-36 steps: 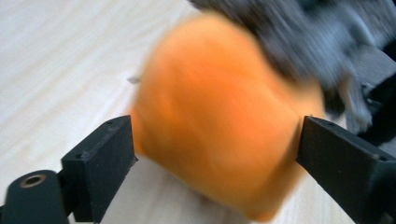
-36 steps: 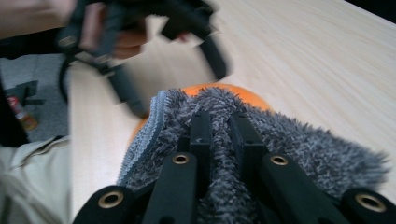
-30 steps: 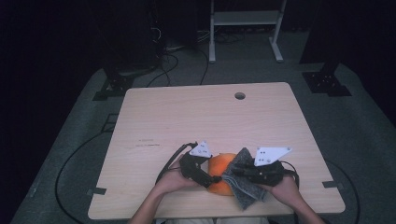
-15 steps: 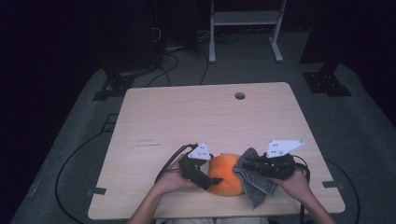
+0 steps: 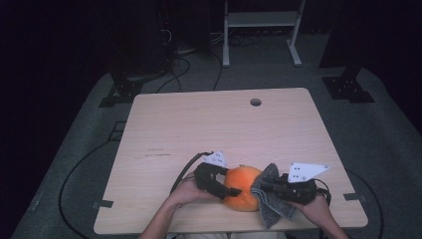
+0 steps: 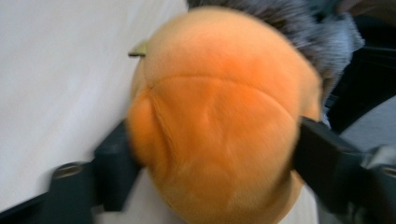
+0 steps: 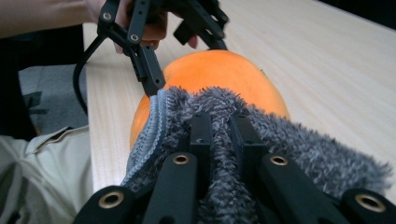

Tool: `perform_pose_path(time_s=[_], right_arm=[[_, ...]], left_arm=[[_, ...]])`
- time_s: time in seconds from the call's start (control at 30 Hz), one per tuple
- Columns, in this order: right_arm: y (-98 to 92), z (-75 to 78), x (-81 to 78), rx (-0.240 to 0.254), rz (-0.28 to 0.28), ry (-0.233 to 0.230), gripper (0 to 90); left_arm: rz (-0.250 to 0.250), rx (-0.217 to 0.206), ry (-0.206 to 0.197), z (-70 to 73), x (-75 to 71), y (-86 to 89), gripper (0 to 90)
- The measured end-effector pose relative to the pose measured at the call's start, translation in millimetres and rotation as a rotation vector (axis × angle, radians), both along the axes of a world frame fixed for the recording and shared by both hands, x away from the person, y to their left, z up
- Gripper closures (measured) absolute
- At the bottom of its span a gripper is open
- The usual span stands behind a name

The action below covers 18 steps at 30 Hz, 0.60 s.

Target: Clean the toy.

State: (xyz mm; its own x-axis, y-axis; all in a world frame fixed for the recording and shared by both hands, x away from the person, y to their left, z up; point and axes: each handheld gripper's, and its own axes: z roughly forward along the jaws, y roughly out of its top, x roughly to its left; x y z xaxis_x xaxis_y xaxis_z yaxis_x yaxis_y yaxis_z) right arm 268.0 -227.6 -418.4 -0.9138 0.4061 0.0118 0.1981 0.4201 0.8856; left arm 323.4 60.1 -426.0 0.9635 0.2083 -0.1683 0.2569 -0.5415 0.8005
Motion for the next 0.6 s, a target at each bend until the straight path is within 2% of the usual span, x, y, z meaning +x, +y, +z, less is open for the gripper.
perform_pose_path(time_s=[0.03, 0.07, 0.17, 0.23, 0.3, 0.33, 0.37, 0.4, 0.43, 0.47, 0.5, 0.53, 0.6], right_arm=[[-2.5, 2.4, 0.1, 0.005, -0.008, -0.008, 80.7], [-4.6, 5.5, 0.8, 0.011, -0.014, -0.011, 80.7], [-5.0, 13.6, 5.6, 0.011, -0.028, -0.033, 80.7], [-1.6, 16.1, 10.7, 0.001, -0.033, -0.049, 80.7], [0.7, 13.0, 17.5, 0.009, -0.038, -0.032, 80.7], [2.4, 10.1, 19.5, 0.002, -0.036, -0.018, 80.7], [5.1, 4.8, 21.2, -0.009, -0.028, -0.005, 80.8], [7.6, -0.7, 21.0, -0.002, -0.017, 0.006, 80.8], [10.4, -5.5, 19.7, 0.006, -0.005, 0.015, 80.8], [13.5, -8.0, 18.0, 0.001, 0.008, 0.01, 80.8], [15.7, -7.5, 16.1, -0.007, 0.008, 0.001, 80.7], [16.9, -4.8, 15.8, -0.024, 0.01, -0.004, 80.7], [17.0, 3.7, 15.6, -0.031, -0.005, -0.02, 80.6]], left_arm=[[-0.009, -0.02, -0.028, 2.4, -1.0, -0.5, 30.2], [-0.013, -0.028, -0.073, 5.7, -1.6, -1.2, 31.9], [-0.029, -0.026, -0.164, 12.5, 1.3, -3.3, 33.3], [-0.026, -0.021, -0.192, 14.7, 7.2, -1.7, 32.9], [-0.015, -0.022, -0.16, 14.2, 13.9, 2.1, 26.2], [0.005, -0.035, -0.111, 13.7, 17.5, 4.5, 20.0], [0.02, -0.066, -0.047, 12.6, 21.4, 7.8, 16.1], [0.036, -0.093, -0.009, 10.8, 23.7, 10.8, 14.2], [0.048, -0.095, 0.012, 8.3, 24.6, 11.8, 14.4], [0.049, -0.068, 0.016, 5.5, 24.2, 11.0, 16.9], [0.051, -0.06, 0.012, 3.3, 22.2, 10.0, 18.4], [0.059, -0.07, 0.006, 2.5, 19.7, 10.0, 19.5], [0.071, -0.058, -0.016, 3.0, 15.9, 9.4, 20.7]])
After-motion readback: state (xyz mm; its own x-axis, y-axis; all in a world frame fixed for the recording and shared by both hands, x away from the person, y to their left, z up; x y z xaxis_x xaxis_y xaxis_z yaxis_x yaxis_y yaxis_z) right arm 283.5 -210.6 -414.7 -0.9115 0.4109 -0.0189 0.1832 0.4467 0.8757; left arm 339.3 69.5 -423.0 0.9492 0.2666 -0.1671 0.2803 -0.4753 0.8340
